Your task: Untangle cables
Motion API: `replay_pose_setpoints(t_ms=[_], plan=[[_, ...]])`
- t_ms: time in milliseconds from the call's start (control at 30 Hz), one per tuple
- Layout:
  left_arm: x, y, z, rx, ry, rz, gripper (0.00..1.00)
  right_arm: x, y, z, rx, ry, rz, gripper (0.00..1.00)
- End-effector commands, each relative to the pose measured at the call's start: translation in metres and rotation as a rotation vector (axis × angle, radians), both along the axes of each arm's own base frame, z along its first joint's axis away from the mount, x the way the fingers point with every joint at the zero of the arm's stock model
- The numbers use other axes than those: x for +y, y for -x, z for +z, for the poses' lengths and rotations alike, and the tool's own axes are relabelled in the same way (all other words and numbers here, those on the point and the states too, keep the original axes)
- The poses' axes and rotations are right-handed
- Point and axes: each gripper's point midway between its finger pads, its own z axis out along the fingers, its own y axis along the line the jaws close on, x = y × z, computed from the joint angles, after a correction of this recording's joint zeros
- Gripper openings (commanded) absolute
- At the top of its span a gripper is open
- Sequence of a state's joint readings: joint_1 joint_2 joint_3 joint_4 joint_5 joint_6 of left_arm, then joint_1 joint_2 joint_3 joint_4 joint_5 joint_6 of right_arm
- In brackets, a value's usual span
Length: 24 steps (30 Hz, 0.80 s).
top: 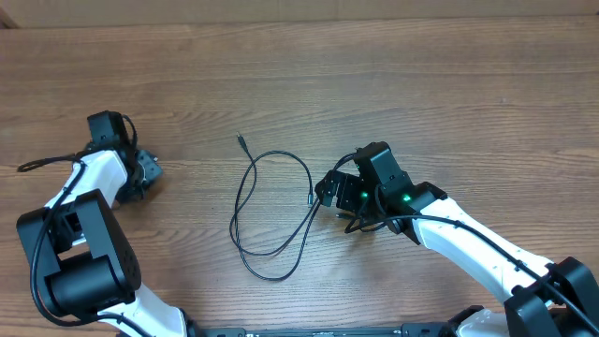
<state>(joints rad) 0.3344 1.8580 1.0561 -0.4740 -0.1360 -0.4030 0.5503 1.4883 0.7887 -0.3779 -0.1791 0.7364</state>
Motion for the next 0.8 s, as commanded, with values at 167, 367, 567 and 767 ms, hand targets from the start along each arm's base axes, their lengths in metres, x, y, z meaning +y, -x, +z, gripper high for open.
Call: replay_pose_setpoints(t_ms=[167,367,567,767], plan=[[0.020,0.010,-0.040,0.031,-0.099,0.048,0.07,-0.002,0.004,-0.004,0.004,0.011,0.003,1.00],[0.018,0.009,-0.053,0.044,-0.087,0.027,0.09,-0.002,0.004,-0.004,0.003,0.012,0.003,1.00],[-0.003,0.012,-0.068,0.064,0.022,-0.011,0.14,-0.004,0.003,-0.005,-0.003,0.022,-0.004,1.00],[-0.013,0.010,-0.036,0.062,0.061,-0.030,0.16,-0.004,0.003,-0.005,-0.003,0.022,-0.004,1.00]])
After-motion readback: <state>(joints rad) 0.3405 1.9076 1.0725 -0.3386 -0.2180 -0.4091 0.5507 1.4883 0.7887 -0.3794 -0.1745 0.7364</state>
